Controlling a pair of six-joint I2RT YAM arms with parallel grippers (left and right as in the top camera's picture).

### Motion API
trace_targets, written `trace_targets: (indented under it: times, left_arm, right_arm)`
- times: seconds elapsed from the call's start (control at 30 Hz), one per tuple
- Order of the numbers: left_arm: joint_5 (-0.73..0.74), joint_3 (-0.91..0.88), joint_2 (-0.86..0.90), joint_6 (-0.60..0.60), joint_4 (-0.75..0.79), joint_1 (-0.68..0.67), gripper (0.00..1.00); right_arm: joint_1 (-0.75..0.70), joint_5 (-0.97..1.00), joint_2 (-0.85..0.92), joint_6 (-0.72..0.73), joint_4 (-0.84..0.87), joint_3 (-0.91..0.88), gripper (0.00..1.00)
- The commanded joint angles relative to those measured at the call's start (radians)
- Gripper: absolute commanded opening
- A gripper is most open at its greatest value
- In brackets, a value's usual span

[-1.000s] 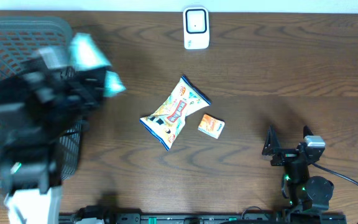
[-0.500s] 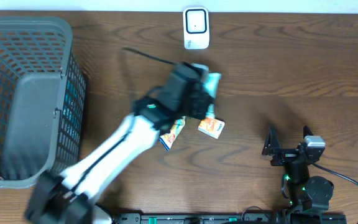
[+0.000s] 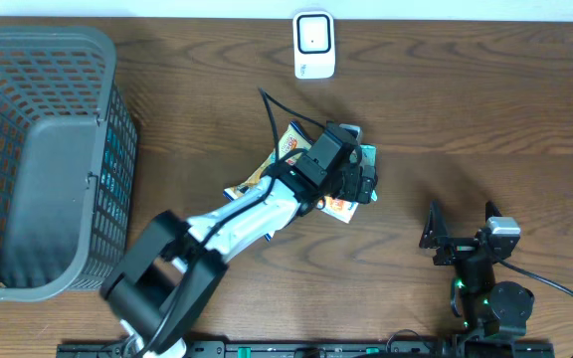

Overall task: Scan the item barcode
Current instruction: 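Grasp the mint-green wipes pack in the basket and place it on the table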

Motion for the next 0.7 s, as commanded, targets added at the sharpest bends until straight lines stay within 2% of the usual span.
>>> trace_targets:
  times: [0.0, 0.1, 0.27, 0.37, 0.47, 0.53, 0.67]
  left_arm:
    - [-0.018, 0.065, -0.147, 0.061, -0.024, 0.001, 0.93]
    - [-0.164, 0.087, -0.28, 0.111, -0.101, 0.008, 0.94]
    - [-0.519, 0.089, -0.507, 0.218, -0.233, 0.045, 0.95]
    - [-0.758, 0.089, -0.626, 0.295, -0.301, 0.099, 0.98]
    - [-0.972, 0.089, -0.707, 0.296, -0.325, 0.204, 0.99]
    - [-0.991, 0.089, -0.749, 0.282, -0.325, 0.32, 0.99]
    - [-0.914, 0.089, -0.794, 0.127, -0.348, 0.572, 0.98]
  right_arm:
    - [0.004, 0.005, -0.005, 0.003, -0.004, -0.001, 0.99]
    - [0.004, 0.005, -0.005, 0.003, -0.004, -0.001, 0.99]
    - [0.004, 0.005, -0.005, 0.003, -0.004, -0.001, 0.99]
    - [0.004, 0.005, -0.005, 0.003, -0.004, -0.001, 0.99]
    - [0.004, 0.005, -0.005, 0.003, -0.004, -0.001, 0.99]
    - [0.004, 0.005, -0.005, 0.003, -0.004, -0.001, 0.99]
    - [0.004, 0.005, -0.005, 0.003, -0.004, -0.001, 0.99]
